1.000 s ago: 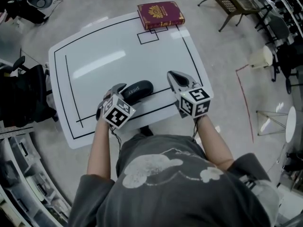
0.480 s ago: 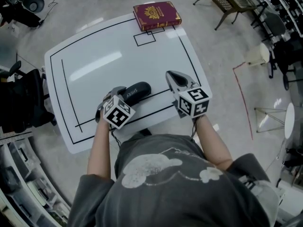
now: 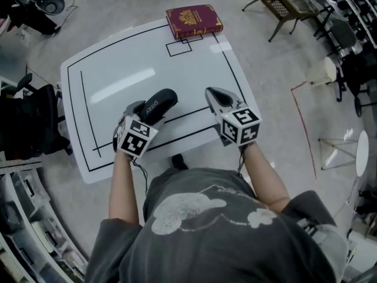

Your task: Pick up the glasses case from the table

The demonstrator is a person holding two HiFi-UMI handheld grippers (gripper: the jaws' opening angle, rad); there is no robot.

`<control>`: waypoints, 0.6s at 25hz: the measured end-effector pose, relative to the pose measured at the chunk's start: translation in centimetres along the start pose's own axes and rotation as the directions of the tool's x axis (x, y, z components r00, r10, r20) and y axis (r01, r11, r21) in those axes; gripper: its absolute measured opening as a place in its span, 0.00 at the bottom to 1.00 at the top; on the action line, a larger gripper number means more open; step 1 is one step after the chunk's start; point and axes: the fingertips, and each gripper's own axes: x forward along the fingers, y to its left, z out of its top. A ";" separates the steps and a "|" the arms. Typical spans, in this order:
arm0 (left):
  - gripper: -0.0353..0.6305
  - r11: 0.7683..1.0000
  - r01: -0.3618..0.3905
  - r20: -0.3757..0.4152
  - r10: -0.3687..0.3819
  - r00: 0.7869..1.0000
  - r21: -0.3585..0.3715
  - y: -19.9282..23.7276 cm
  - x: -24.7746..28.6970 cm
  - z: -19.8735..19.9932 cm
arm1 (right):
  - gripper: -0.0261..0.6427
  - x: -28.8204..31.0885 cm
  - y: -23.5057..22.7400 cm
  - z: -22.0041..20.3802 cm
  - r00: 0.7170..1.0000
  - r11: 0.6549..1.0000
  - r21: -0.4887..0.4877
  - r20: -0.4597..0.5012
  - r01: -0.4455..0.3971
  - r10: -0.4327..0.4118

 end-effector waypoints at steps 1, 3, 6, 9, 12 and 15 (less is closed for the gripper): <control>0.57 1.000 -0.018 0.014 0.018 1.000 -0.014 0.1 -0.7 0.2 | 0.04 -0.4 0.2 0.3 1.000 1.000 -0.007 0.005 -0.007 0.007; 0.57 0.998 -0.044 0.037 0.046 0.998 -0.038 -0.1 -1.9 0.5 | 0.04 -1.2 0.5 0.8 1.000 1.000 -0.020 0.017 -0.018 0.019; 0.57 0.996 -0.054 0.058 0.059 0.997 -0.076 -1.0 -3.7 0.7 | 0.04 -2.4 0.9 1.1 0.999 0.999 -0.031 0.034 -0.033 0.034; 0.57 0.992 -0.069 0.085 0.078 0.993 -0.104 -2.3 -5.5 1.0 | 0.04 -3.7 1.6 1.0 0.997 0.998 -0.040 0.041 -0.057 0.058; 0.57 0.988 -0.075 0.117 0.091 0.989 -0.137 -3.8 -6.9 1.3 | 0.04 -5.1 2.4 0.5 0.996 0.996 -0.046 0.045 -0.081 0.083; 0.57 0.982 -0.075 0.148 0.101 0.984 -0.171 -5.6 -8.1 1.3 | 0.04 -6.6 3.3 -0.2 0.993 0.993 -0.049 0.047 -0.105 0.108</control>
